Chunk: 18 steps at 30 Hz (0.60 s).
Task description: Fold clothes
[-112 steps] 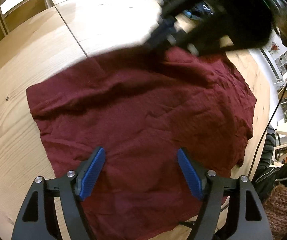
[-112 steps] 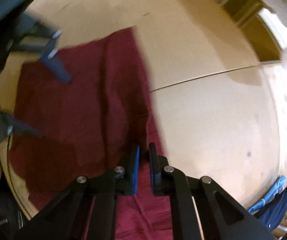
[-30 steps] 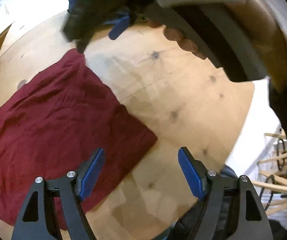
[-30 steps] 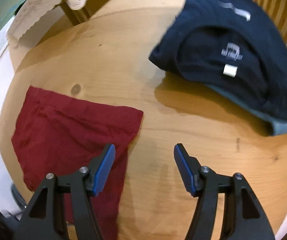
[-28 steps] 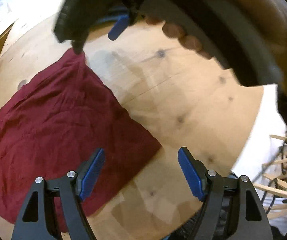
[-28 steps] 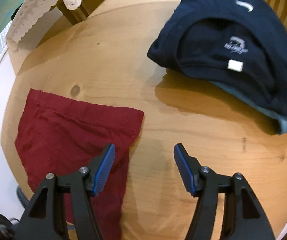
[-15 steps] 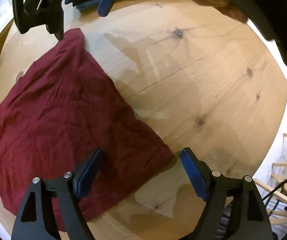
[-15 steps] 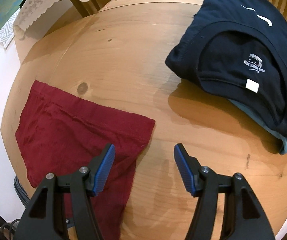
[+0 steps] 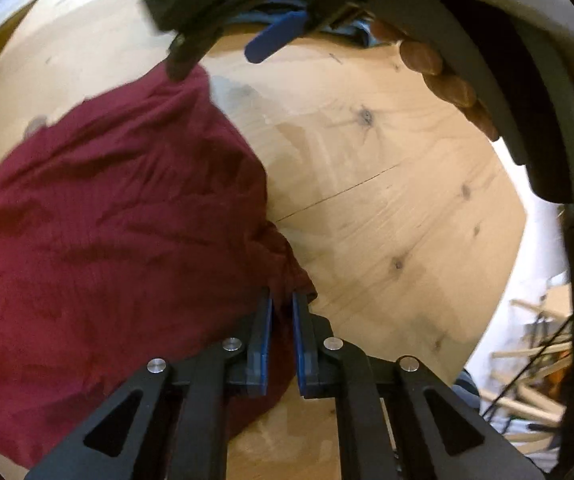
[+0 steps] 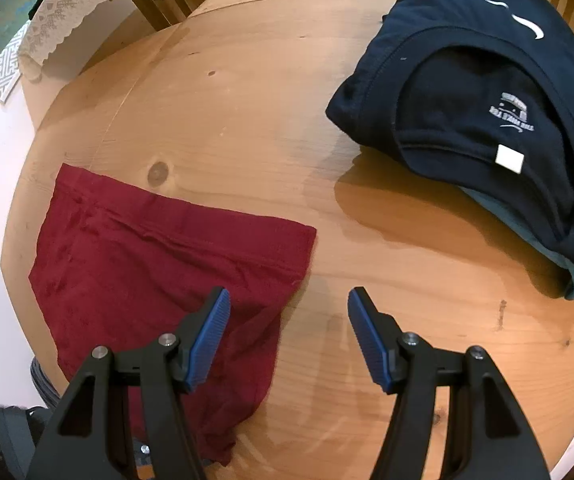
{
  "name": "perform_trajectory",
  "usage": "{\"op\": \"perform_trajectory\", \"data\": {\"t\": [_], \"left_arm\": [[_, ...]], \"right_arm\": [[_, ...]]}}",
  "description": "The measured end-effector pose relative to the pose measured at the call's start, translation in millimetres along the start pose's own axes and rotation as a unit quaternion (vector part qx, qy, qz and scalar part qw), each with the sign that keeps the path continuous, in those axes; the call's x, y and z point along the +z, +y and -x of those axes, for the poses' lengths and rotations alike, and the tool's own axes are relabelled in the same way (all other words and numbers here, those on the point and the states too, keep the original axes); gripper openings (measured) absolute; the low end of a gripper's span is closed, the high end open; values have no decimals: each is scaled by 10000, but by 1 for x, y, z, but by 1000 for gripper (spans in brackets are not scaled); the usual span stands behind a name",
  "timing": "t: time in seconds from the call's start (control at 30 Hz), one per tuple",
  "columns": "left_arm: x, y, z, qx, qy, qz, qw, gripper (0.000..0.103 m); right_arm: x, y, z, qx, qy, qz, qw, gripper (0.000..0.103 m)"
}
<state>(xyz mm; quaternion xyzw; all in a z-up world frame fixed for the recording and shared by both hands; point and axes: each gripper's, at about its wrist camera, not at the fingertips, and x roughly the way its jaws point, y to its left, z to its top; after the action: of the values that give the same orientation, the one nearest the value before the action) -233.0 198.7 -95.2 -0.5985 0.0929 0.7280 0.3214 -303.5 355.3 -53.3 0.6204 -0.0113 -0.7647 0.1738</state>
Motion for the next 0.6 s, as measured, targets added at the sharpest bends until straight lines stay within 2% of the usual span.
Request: {"op": "perform_trajectory", "data": {"t": [0.1,0.2,0.3,0.5,0.6], "left_arm": [[-4,11,6,-287,-128,177,9993,8],[-8,23,11,-574,-255,354,9974,8],[-15,30,20,-783,-382,416,9953,9],[-5,34,28,-1010,-690,510,9912,9],[-7,48,31,-1269,-834,654,9862,8]], "right_arm": [[7,2,-11,-8,95,-14,10000,61],[8,-7,-19,383,226,-314,9985,61],[10,-9,-24,660,106,-425,9969,61],[10,-4,-24,628,46,-338,9974,60],[8,7,-27,546,-86,-42,9985,50]]}}
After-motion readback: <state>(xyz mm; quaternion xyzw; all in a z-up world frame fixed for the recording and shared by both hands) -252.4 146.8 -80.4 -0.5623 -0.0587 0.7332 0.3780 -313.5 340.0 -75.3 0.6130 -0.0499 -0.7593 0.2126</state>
